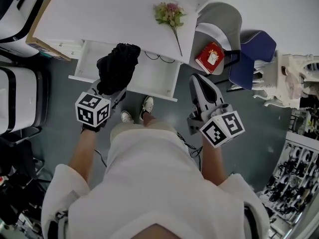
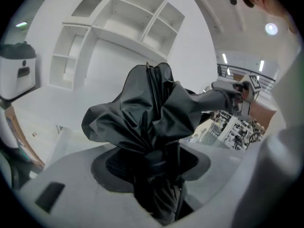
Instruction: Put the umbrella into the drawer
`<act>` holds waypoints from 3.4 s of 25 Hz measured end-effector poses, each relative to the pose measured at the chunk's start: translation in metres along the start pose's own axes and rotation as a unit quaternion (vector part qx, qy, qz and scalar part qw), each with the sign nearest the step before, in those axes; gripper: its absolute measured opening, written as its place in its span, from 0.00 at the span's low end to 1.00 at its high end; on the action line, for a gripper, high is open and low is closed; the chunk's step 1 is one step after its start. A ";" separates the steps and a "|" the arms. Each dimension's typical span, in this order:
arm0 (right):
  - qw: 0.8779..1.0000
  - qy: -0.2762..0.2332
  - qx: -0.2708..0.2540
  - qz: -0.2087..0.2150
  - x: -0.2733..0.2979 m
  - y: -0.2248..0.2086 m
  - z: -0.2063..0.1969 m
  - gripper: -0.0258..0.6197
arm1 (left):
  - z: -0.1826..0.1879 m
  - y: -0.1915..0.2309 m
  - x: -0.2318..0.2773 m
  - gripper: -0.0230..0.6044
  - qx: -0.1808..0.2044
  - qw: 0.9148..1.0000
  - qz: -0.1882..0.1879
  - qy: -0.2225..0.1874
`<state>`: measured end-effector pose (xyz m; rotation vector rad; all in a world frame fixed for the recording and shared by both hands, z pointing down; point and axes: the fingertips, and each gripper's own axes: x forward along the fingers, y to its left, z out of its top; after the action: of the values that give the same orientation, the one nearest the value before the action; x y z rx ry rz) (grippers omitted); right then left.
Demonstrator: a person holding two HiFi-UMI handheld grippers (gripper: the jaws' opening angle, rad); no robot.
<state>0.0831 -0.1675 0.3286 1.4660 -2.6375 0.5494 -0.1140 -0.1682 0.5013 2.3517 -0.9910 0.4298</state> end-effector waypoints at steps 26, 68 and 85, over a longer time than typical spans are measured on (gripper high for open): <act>0.993 0.035 0.112 0.019 0.033 -0.105 -0.039 0.04 | -0.126 0.068 0.191 0.42 0.351 0.856 -0.063 0.373; 0.992 0.042 0.117 -0.006 0.023 -0.141 -0.056 0.04 | -0.155 0.122 0.211 0.79 0.320 0.831 0.035 0.453; 0.995 -0.003 0.080 0.063 0.022 -0.025 -0.029 0.04 | -0.058 0.084 0.081 0.78 0.145 0.960 0.128 0.201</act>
<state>0.0891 -0.1874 0.3672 1.3476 -2.7628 0.7862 -0.1246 -0.2275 0.6168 2.2473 -1.0893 1.1740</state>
